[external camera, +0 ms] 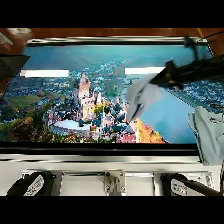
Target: Fold the shirts.
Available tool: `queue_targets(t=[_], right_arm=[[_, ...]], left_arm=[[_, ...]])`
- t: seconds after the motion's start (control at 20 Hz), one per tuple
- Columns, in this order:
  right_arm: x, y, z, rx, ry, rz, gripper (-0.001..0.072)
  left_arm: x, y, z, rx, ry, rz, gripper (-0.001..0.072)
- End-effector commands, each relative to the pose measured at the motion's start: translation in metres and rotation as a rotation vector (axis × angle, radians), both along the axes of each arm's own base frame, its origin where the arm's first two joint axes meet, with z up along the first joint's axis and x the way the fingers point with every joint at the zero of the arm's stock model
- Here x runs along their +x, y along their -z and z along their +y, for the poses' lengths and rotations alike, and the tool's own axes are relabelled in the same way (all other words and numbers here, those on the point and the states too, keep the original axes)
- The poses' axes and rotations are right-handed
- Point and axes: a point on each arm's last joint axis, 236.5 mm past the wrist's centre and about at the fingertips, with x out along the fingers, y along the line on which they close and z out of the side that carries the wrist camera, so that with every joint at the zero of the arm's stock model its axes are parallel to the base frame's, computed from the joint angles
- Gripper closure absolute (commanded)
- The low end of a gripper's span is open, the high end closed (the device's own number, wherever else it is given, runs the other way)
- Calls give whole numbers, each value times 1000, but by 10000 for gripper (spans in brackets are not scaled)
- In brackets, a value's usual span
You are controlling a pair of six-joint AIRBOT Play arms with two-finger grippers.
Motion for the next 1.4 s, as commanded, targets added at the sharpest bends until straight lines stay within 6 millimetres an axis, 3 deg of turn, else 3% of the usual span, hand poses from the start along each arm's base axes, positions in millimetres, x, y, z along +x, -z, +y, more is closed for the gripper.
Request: queue_targets(t=[0.0,0.2,0.4,0.6,0.8,0.9,1.05,1.2,1.35], right_arm=[[-14,-41,-85,-69,173,-21,638],[-17,-26,-181,-180,413,4,638],[-19,-11,-240,-335,544,-1,637],[18,-24,-257,-319,620,-144,637],[63,-61,-270,-240,697,-374,638],[71,-68,-283,-281,722,-439,638],[59,-48,-311,-457,707,-409,638],[24,-6,-341,-713,612,-256,638],[8,13,-350,-796,532,-182,638]], left_arm=[[0,3,-4,0,18,11,670],[0,3,-4,0,18,11,670],[0,3,-4,0,18,11,670],[0,3,-4,0,18,11,670],[0,4,-4,-1,18,12,671],[0,4,-4,0,18,12,670],[0,4,-5,0,19,12,670],[0,4,-5,-1,19,12,670],[0,4,-5,-1,20,12,670]])
